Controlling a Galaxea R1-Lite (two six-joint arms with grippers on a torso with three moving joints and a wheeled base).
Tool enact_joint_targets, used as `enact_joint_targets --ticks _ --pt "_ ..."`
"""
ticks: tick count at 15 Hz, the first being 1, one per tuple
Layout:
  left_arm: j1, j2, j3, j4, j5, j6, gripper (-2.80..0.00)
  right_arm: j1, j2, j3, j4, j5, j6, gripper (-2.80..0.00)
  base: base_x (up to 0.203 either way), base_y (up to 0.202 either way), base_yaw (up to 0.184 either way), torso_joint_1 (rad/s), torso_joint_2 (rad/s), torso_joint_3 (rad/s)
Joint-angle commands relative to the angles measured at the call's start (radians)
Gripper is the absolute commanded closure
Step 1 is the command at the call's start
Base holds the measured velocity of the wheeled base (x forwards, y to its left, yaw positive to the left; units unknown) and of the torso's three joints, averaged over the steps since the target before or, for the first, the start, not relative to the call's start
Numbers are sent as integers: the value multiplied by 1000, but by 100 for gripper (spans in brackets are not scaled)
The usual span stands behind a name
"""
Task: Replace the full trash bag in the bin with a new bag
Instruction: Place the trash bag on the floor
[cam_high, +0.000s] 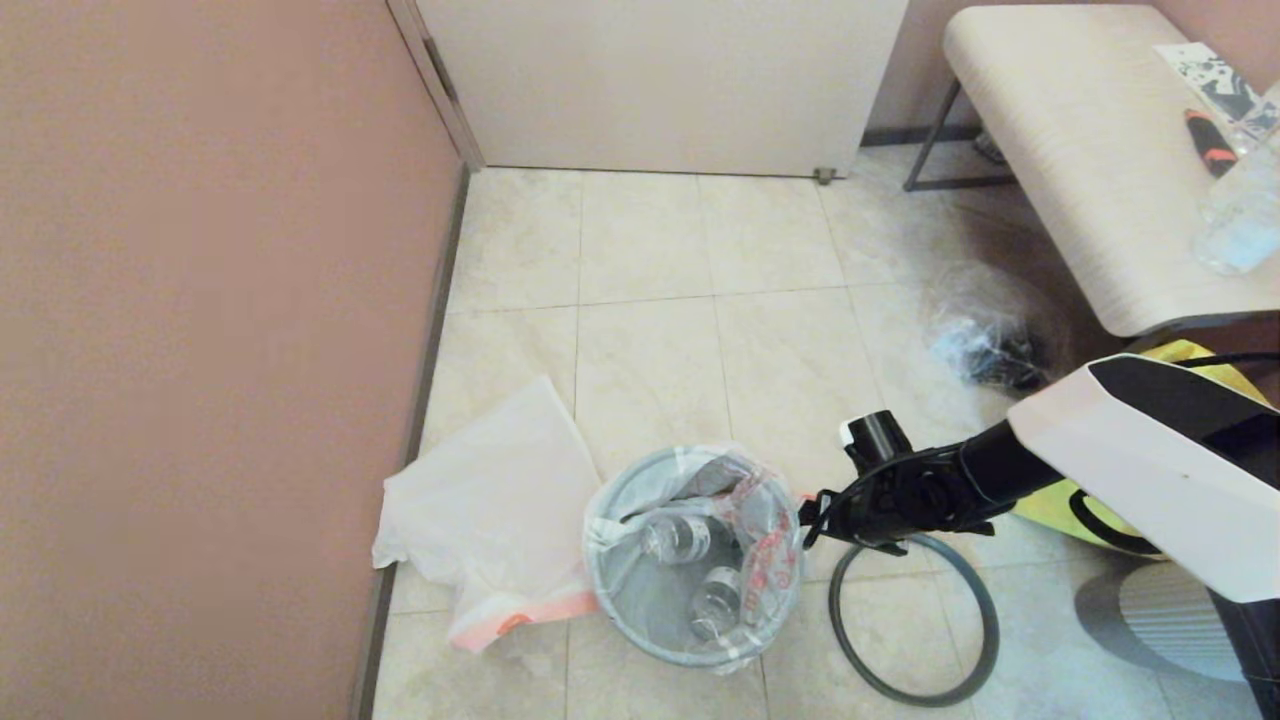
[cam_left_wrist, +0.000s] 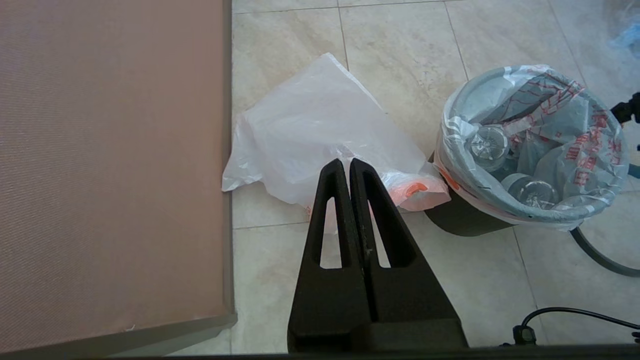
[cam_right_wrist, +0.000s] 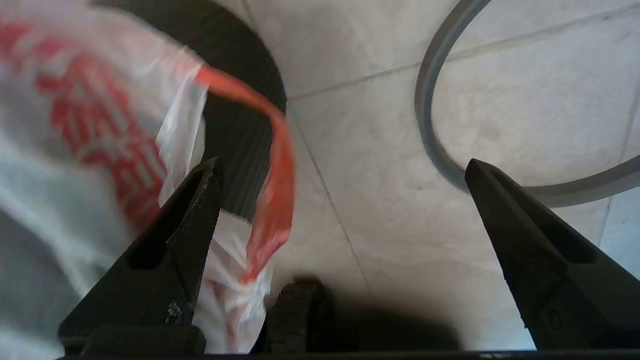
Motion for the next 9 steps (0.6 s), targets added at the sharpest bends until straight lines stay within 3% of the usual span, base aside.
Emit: enact_joint_targets --ticks 1,2,9 --pt "0 1 8 0 0 0 0 -14 21 -15 1 0 5 -280 0 0 0 0 0 0" --pt "0 1 8 -2 0 0 0 -15 27 -15 1 0 5 0 0 0 0 0 0 0" --pt "0 1 8 0 0 0 0 -28 88 -79 44 0 3 0 0 0 0 0 0 0"
